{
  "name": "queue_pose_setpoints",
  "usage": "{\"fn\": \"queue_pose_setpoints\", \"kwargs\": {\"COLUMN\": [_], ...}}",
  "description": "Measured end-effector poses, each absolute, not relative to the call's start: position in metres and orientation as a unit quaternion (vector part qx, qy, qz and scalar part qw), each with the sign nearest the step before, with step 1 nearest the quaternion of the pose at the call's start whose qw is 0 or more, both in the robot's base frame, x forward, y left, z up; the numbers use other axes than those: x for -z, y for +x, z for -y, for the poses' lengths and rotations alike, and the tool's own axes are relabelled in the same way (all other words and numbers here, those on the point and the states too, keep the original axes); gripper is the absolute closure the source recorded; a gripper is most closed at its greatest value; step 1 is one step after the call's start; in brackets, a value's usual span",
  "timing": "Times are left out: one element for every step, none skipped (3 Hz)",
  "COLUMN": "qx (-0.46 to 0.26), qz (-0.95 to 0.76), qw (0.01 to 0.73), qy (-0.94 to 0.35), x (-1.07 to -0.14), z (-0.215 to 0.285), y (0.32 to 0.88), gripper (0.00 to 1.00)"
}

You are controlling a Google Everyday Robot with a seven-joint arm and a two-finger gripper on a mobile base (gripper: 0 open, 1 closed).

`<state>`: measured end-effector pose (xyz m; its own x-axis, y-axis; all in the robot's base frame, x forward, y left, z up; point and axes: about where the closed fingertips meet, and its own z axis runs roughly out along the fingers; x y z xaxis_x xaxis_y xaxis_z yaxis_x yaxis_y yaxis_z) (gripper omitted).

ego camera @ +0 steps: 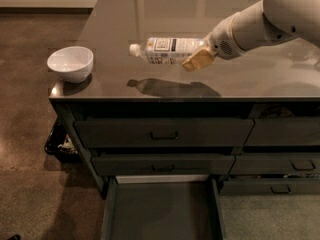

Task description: Pick blue plastic bottle from bottom drawer and place on counter

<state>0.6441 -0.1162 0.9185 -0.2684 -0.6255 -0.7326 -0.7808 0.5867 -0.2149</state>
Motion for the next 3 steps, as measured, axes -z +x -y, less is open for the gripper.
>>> {"fn": "queue_pose_setpoints", "kwargs": {"qx": [-0.107, -0.138, -0.163], "qz": [-0.812, -0.83, -0.841], "qw": [0.395, 0.373, 0.358], "qy": [-0.416, -0.392, -0.372], "x": [-0.902, -0.884, -0.871], "z": [0.123, 0.124, 0.125], "y": [0.654, 0.662, 0.666], "gripper": [1.0, 1.0, 1.0]}}
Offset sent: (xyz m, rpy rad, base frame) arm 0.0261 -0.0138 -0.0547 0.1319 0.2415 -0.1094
